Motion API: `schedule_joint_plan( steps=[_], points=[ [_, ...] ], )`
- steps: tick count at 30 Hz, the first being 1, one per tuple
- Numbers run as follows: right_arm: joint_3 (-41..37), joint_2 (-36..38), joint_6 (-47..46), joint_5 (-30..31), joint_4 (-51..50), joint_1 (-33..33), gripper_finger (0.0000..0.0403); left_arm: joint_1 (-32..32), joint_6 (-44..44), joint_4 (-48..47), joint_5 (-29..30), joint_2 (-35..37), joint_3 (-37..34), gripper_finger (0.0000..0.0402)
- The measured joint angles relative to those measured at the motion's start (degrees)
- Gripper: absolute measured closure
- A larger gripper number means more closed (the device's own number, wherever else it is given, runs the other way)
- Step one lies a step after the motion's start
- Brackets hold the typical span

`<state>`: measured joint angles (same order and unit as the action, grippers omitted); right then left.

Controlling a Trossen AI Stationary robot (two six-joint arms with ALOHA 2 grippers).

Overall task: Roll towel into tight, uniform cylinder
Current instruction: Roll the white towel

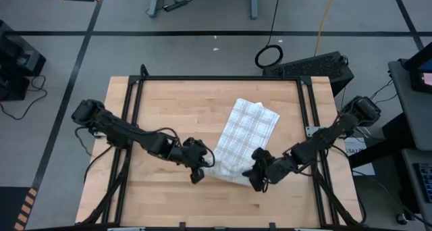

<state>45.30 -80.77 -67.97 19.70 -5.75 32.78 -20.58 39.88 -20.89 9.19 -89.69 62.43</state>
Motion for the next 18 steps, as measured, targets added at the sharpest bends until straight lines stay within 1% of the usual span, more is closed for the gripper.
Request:
schedule_joint_plan(
  steps=[4,11,15,18],
  points=[
    [0.0,-1.37,-0.97,-0.39,0.04,1.98,0.0369,-3.49,1.33,1.93,0.01,-1.5,-0.02,0.0385],
    [0.13,-5.47,-9.65,0.76,4.49,7.88,0.0369,-10.35,3.72,5.69,2.23,-4.43,0.02,0.0385],
    [0.15,-8.51,-13.49,2.16,5.54,10.72,0.0369,-12.01,2.31,10.2,3.34,-6.92,0.02,0.0385],
    [0.12,-9.98,-14.78,1.78,4.63,12.0,0.0369,-12.05,1.15,15.39,2.4,-9.8,0.02,0.0385]
  ],
)
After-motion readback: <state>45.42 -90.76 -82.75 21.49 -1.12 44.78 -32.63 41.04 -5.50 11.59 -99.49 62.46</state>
